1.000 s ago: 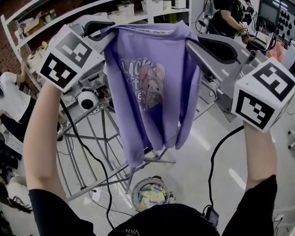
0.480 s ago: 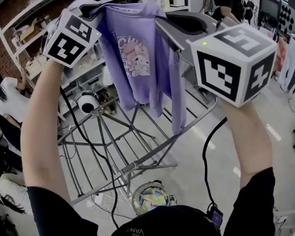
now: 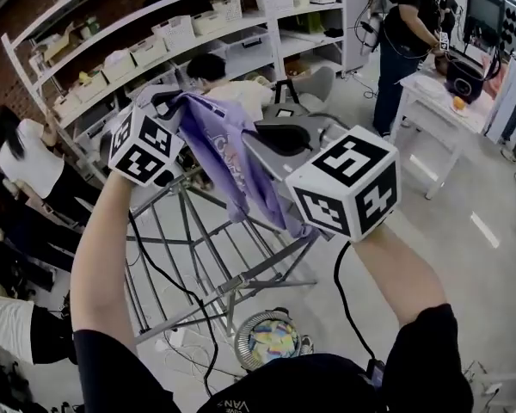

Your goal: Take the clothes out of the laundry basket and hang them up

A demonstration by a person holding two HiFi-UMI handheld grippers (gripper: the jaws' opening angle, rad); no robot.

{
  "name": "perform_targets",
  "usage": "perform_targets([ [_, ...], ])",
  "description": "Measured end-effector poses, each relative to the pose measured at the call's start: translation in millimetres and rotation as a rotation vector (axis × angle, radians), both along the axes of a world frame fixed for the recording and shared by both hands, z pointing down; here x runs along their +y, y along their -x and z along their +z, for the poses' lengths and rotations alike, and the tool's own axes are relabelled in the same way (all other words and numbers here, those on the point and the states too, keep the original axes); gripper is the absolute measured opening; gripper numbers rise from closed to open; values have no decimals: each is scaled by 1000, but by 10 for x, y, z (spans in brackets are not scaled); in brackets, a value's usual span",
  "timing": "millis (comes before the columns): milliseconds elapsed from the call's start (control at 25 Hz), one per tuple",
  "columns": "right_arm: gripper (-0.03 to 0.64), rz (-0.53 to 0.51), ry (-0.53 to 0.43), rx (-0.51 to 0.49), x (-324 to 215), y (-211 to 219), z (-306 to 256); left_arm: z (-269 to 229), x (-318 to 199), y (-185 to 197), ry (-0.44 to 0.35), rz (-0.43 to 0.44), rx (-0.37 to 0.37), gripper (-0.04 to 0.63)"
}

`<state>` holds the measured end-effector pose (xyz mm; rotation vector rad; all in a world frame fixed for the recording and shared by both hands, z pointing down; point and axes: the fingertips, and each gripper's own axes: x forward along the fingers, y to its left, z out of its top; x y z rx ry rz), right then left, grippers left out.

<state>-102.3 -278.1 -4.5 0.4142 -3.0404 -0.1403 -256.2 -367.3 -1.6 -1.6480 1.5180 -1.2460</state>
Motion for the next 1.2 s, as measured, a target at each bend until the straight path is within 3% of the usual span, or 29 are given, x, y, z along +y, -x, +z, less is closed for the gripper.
perform_targets([
  [120,18,-74,61,-16,310,181,271,215,242,123,39,3,-39,40],
  [280,18,-114,141,3,568,468,752,725,530,408,150,-33,-96,40],
  [480,18,-61,295,-5,478,569,1265,1359,630,628,232,-79,14,40],
  [600,18,-59,336,28,562,658,1640,1759,641,674,281,-62,29,40],
  [880,18,15,426,141,632,871,2563,2602,780,835,474,-14,-65,40],
  [1080,20,74,452,225,596,770,3059,3150,930,669,655,89,-230,41],
  [1200,21,72,455,259,618,712,3217,3354,1042,634,759,129,-289,50],
])
